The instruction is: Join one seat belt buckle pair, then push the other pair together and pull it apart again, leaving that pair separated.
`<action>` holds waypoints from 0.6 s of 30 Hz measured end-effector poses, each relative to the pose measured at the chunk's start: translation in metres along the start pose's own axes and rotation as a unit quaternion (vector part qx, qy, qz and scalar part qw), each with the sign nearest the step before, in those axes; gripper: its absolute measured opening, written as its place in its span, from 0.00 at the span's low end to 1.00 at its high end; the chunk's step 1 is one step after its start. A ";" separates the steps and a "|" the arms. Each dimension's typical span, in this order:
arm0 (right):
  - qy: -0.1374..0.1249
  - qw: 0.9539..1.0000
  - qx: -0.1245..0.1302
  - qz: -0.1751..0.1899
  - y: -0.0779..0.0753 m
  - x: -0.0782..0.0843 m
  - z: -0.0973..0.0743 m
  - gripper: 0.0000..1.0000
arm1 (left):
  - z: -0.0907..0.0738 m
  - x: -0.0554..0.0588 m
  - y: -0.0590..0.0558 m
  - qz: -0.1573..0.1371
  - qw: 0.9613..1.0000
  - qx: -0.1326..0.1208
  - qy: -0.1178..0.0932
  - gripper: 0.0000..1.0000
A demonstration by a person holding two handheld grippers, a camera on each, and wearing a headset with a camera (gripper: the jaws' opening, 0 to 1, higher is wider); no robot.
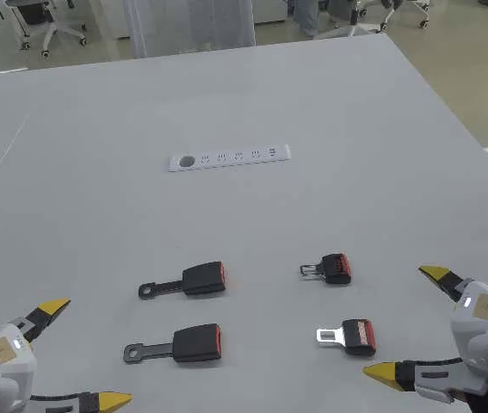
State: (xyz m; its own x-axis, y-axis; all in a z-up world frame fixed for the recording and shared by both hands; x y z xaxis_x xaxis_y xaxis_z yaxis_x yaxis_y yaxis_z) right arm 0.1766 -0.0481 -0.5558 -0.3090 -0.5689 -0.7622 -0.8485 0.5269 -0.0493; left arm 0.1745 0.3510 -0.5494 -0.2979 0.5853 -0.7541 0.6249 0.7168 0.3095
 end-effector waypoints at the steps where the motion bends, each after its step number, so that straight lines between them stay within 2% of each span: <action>1: -0.001 1.000 -0.001 0.002 0.000 0.000 0.000 1.00 | 0.000 0.001 0.000 0.002 1.000 0.000 0.000 1.00; 11: 0.002 1.000 0.002 0.003 0.003 0.003 -0.003 1.00 | -0.001 0.001 0.002 0.006 1.000 -0.001 -0.003 1.00; 18: -0.006 1.000 0.002 0.016 0.006 0.009 -0.010 1.00 | -0.009 0.003 -0.003 0.008 1.000 -0.003 0.003 1.00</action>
State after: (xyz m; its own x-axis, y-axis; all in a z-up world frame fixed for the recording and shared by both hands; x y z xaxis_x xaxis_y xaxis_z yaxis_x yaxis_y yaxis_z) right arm 0.1648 -0.0564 -0.5569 -0.3312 -0.5438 -0.7711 -0.8364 0.5474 -0.0268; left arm 0.1649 0.3544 -0.5476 -0.2921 0.5988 -0.7457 0.6257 0.7093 0.3246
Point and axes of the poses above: the centre of the closed fingertips' face, and the gripper's own axes: z roughly forward along the fingers, y roughly to its left, x roughly out of its underside, the point moved 3 cm from there along -z, roughly backward along the fingers, and after that the axes turned 12 degrees about -x, right-handed, at the moved point
